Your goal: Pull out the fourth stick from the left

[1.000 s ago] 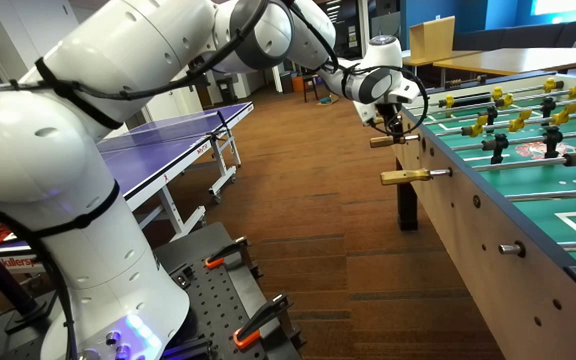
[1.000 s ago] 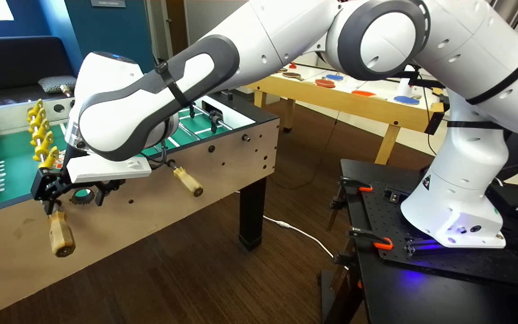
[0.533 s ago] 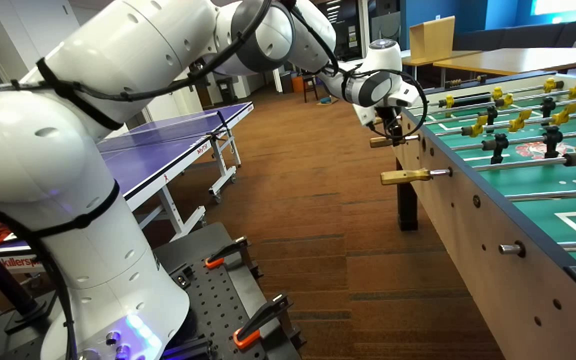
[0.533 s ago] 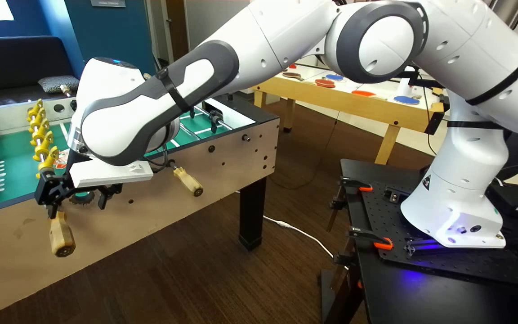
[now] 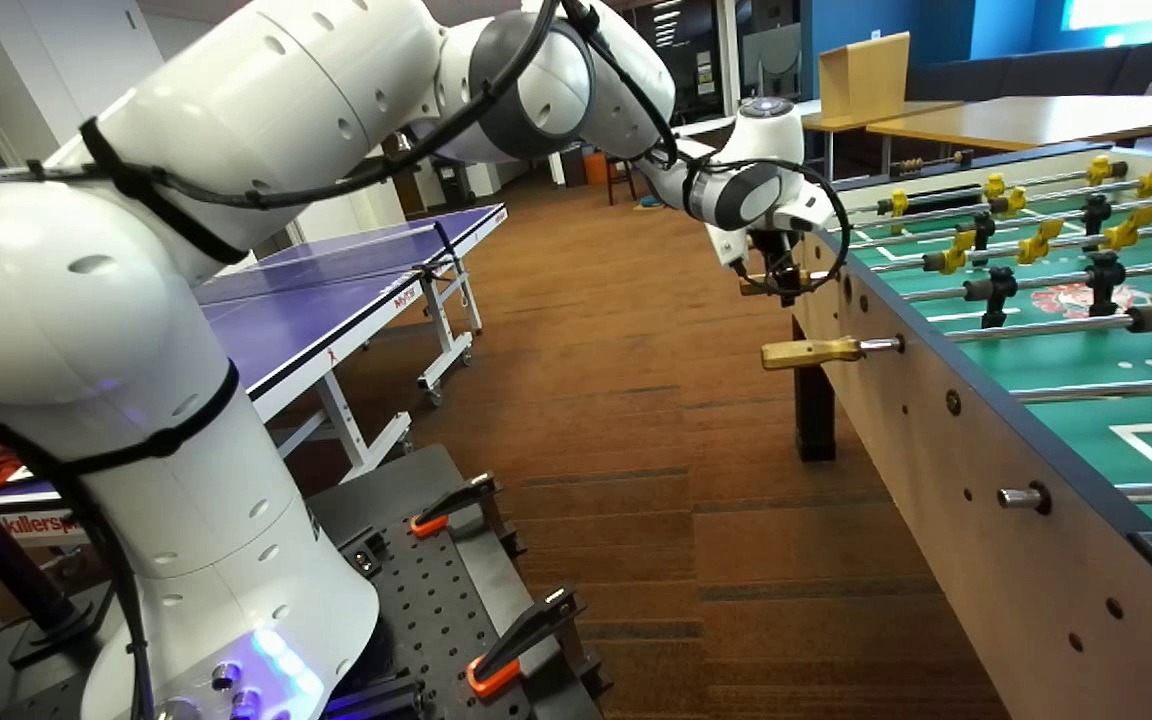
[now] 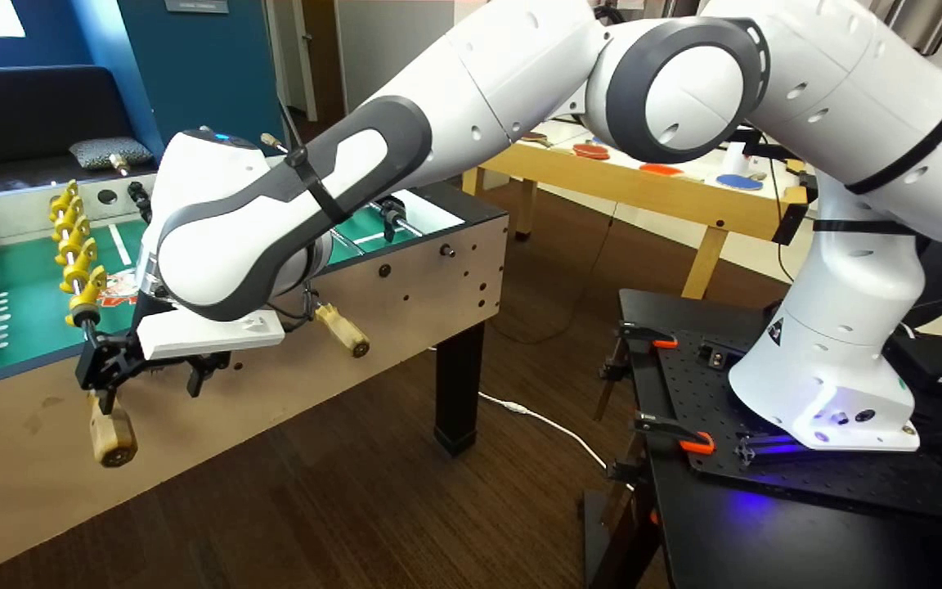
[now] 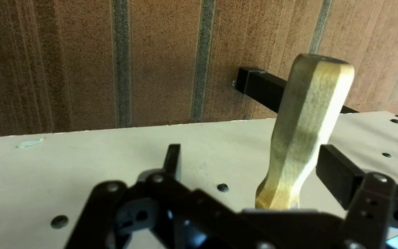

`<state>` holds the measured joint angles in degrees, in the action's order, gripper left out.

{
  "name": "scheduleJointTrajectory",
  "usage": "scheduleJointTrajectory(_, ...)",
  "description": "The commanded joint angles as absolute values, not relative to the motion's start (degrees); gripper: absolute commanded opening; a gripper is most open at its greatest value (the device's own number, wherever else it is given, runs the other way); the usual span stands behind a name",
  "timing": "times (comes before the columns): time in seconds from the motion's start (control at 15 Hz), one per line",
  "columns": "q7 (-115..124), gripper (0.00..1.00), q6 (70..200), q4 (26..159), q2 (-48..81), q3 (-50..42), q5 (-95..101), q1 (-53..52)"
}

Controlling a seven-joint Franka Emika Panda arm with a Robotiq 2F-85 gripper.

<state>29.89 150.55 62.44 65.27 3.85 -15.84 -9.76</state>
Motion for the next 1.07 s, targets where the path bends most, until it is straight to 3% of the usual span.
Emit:
scheduleJointTrajectory(0.0,29.31,1.0,153.4,60.38,66.94,5.63,-18.04,-9.04)
scheduleJointTrajectory(0.47,28.62,1.0,155.73,58.24,69.16,7.58,-19.45,-8.75)
scheduleJointTrajectory(0.53,28.53,0.75,155.83,57.83,69.5,7.79,-19.49,-8.75)
scheduleJointTrajectory(0.6,28.44,0.74,155.68,57.39,69.82,7.89,-19.44,-8.78)
scheduleJointTrajectory(1.0,28.25,0.27,154.92,54.83,71.25,8.8,-19.34,-8.89)
